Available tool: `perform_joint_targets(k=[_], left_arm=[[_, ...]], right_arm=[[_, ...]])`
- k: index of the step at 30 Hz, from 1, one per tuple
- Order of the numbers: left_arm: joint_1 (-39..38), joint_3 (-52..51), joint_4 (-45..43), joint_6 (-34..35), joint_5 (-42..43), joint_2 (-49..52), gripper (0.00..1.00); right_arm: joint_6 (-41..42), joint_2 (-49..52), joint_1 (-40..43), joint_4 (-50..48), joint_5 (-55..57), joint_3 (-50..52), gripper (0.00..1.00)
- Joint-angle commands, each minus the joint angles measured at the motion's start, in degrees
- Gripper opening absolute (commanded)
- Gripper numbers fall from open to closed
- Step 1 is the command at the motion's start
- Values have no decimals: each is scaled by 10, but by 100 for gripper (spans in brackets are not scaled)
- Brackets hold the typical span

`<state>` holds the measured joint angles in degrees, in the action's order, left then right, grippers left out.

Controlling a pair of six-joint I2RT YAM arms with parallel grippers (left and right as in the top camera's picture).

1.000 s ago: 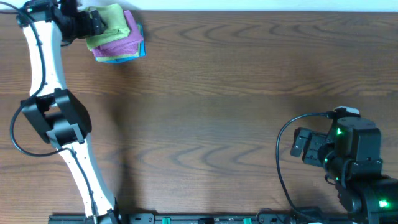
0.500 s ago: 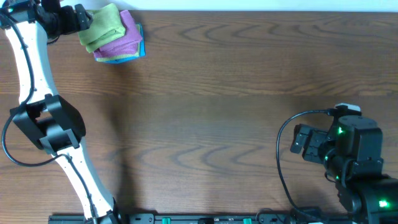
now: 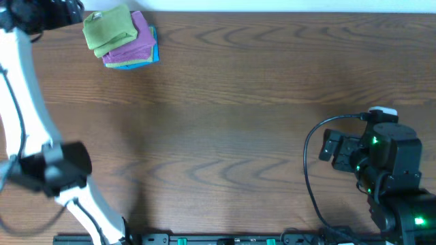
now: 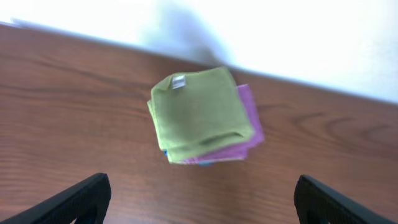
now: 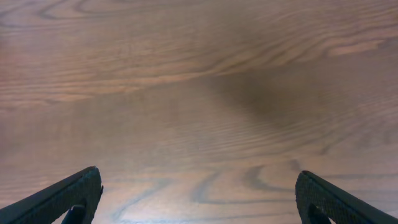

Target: Fold the cloth

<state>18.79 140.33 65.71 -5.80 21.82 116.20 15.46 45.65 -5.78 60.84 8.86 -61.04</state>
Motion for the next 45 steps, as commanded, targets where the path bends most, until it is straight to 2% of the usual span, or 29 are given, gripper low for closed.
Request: perform_joint_targets(k=[1, 4, 12, 16, 24, 32, 38, 45], left_arm=[[-2, 13, 49, 2, -13, -57, 95], [-2, 13, 111, -8, -14, -102, 95], [-8, 12, 151, 3, -4, -220, 95], [-8, -6, 167, 7, -6, -290, 95], [-8, -230, 155, 7, -20, -494, 95], [-8, -440, 140, 7, -26, -687, 95], [-20, -534, 119, 11, -2, -788, 95], [-94, -574, 123, 12, -2, -812, 95]], right_arm=[[-18, 0, 3, 10, 42, -19, 99], [-19, 0, 3, 40, 77, -54, 99], [-46, -3, 3, 180, 141, -189, 99], [-46, -34, 1, 206, 141, -203, 99], [-32, -131, 1, 229, 130, -203, 99], [-11, -157, -28, 289, 113, -203, 99], [-12, -194, -31, 307, 126, -205, 99], [-12, -203, -30, 314, 145, -205, 99]])
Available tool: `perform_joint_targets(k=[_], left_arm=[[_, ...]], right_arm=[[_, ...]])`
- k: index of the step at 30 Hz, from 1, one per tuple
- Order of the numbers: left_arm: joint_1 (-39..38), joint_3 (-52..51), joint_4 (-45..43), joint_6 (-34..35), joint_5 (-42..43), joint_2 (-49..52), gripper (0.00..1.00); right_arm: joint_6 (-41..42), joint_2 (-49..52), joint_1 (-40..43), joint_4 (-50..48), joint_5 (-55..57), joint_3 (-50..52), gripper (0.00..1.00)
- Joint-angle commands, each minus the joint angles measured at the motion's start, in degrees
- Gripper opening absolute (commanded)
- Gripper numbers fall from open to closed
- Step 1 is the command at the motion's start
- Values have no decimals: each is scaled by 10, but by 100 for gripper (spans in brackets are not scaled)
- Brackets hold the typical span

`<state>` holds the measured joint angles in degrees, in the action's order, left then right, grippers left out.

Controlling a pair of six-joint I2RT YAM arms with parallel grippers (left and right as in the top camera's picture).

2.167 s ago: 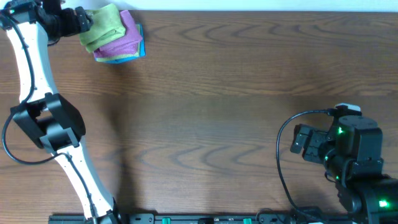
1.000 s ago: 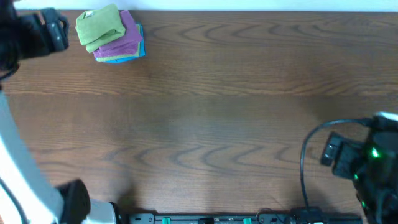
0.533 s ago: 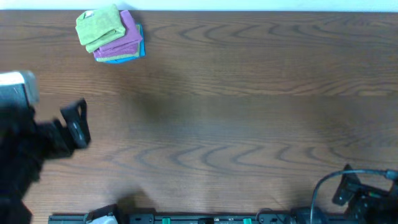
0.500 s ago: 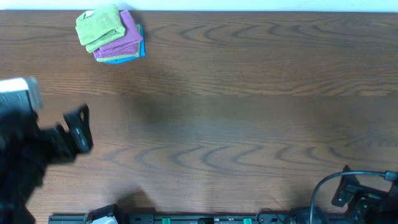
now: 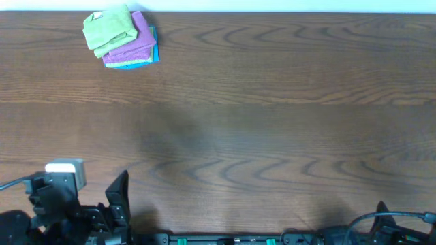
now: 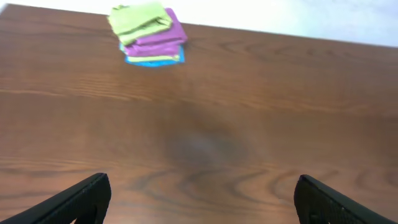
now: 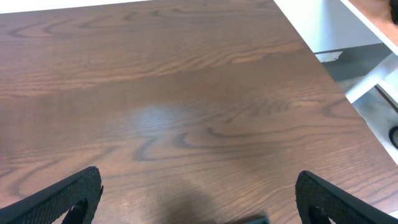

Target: Fold the cloth

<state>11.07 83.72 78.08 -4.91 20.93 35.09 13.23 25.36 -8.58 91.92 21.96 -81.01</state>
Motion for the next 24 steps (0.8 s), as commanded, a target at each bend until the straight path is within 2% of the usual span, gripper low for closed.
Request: perform_joint_targets(k=[1, 13, 24], left_arm=[[-24, -10, -2, 3, 7, -1, 95], [-67, -11, 14, 8, -2, -1, 95], [-67, -11, 14, 8, -3, -1, 95]], right_arm=[[11, 0, -2, 5, 14, -5, 99], [11, 0, -2, 7, 14, -5, 99], [11, 0, -2, 7, 14, -5, 99]])
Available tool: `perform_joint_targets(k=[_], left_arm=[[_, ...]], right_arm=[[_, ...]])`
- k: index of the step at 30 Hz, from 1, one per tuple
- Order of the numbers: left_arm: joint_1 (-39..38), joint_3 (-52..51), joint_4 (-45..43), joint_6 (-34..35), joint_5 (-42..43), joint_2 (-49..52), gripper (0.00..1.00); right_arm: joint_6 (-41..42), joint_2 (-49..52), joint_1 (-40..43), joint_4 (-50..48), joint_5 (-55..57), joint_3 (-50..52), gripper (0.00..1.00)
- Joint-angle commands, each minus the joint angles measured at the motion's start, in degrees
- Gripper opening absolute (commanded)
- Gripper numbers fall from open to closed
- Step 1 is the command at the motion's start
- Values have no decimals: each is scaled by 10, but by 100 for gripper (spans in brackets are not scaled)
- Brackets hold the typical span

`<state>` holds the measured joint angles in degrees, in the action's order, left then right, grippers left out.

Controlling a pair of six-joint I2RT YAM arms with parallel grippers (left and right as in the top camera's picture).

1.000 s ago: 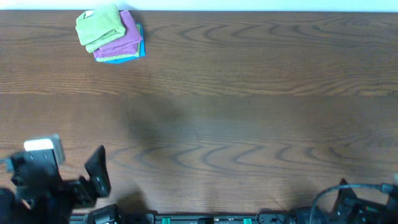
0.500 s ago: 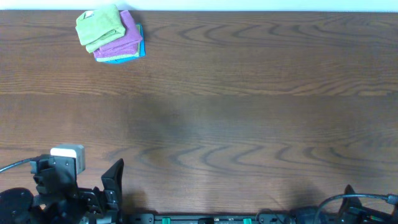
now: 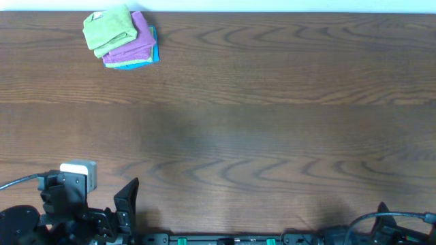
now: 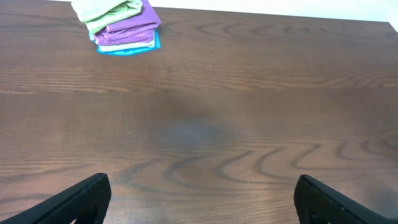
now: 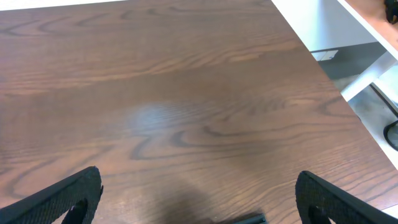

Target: Fold the cloth

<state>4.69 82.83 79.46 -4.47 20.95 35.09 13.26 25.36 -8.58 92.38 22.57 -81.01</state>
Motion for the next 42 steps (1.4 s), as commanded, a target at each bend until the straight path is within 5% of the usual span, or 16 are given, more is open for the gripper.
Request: perform_joint_targets(k=[1, 22, 28, 33, 42], left_arm=[[-3, -2, 0, 4, -4, -1, 95], [-3, -2, -15, 0, -56, -1, 95], [-3, -19, -100, -81, -86, -6, 95], [-3, -123, -205, -157, -85, -55, 95], [-1, -375, -383, -161, -85, -187, 95]], right_arm=[[10, 0, -2, 2, 8, -5, 99], [10, 0, -2, 2, 8, -5, 99], [10, 0, -2, 2, 8, -5, 99], [10, 0, -2, 2, 8, -5, 99], [10, 0, -2, 2, 8, -5, 99]])
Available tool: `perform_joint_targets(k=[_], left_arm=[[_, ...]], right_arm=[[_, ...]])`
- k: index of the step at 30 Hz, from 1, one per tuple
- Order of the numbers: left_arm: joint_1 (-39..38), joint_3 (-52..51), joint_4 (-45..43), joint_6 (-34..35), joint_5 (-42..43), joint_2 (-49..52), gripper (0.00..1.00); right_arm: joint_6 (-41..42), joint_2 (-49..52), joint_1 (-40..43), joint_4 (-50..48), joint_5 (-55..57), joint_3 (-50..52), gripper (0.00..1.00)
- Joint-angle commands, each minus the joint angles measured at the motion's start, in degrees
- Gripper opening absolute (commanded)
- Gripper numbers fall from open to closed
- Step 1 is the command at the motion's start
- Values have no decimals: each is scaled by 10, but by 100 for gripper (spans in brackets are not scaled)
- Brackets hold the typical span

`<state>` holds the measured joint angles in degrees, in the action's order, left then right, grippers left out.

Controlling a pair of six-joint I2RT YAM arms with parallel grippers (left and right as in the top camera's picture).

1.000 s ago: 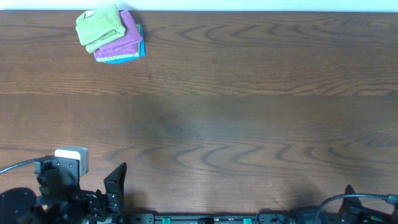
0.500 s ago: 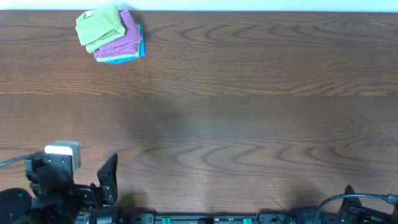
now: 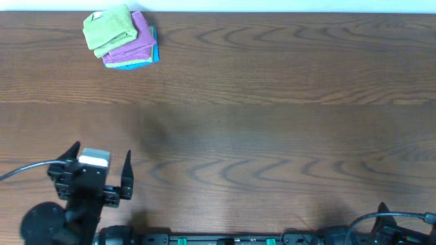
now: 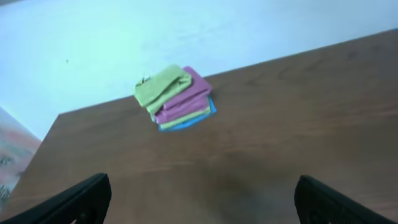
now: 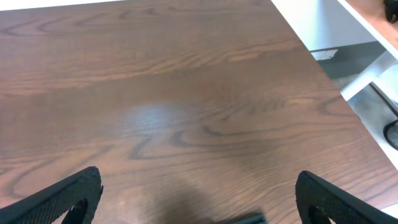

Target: Fold the cloth

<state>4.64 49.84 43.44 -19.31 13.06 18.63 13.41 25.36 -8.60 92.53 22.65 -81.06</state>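
Observation:
A stack of folded cloths (image 3: 120, 38), green on top of purple and blue, lies at the table's far left corner; the left wrist view shows the same stack (image 4: 175, 97) far ahead. My left gripper (image 3: 100, 163) sits near the front left edge, open and empty, pointing toward the stack. Wide apart with nothing between them, its fingers (image 4: 81, 199) frame the left wrist view. My right gripper (image 5: 198, 199) is open over bare wood at the front right; overhead only a bit of that arm (image 3: 392, 224) shows.
The brown wooden table (image 3: 272, 122) spans the overhead view. Its right edge (image 5: 323, 68) shows in the right wrist view, with floor and white furniture beyond. A pale wall (image 4: 186, 31) rises behind the table's far edge.
My left gripper has lifted and tilted up a little at the front left, so its camera now sees the stack and the wall. The right gripper and the cloths have not moved.
My left gripper was open just above the folded stack at the far left, the right arm over the table's right side. Then both arms stood back at the front edge, open. The left has since shifted slightly there; the stack stays as it was.

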Motion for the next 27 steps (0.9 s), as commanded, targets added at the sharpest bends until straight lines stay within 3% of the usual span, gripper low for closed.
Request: perform_joint_targets(k=[1, 18, 27], left_arm=[[-1, -65, -36, -13, -6, -30, 95], [-1, -288, -156, -11, -16, -134, 95], [-2, -337, -167, 6, -6, -162, 95]], right_arm=[[9, 0, -2, 1, 7, -5, 99], [9, 0, -2, 1, 7, -5, 99], [9, 0, -2, 1, 7, -5, 99]])
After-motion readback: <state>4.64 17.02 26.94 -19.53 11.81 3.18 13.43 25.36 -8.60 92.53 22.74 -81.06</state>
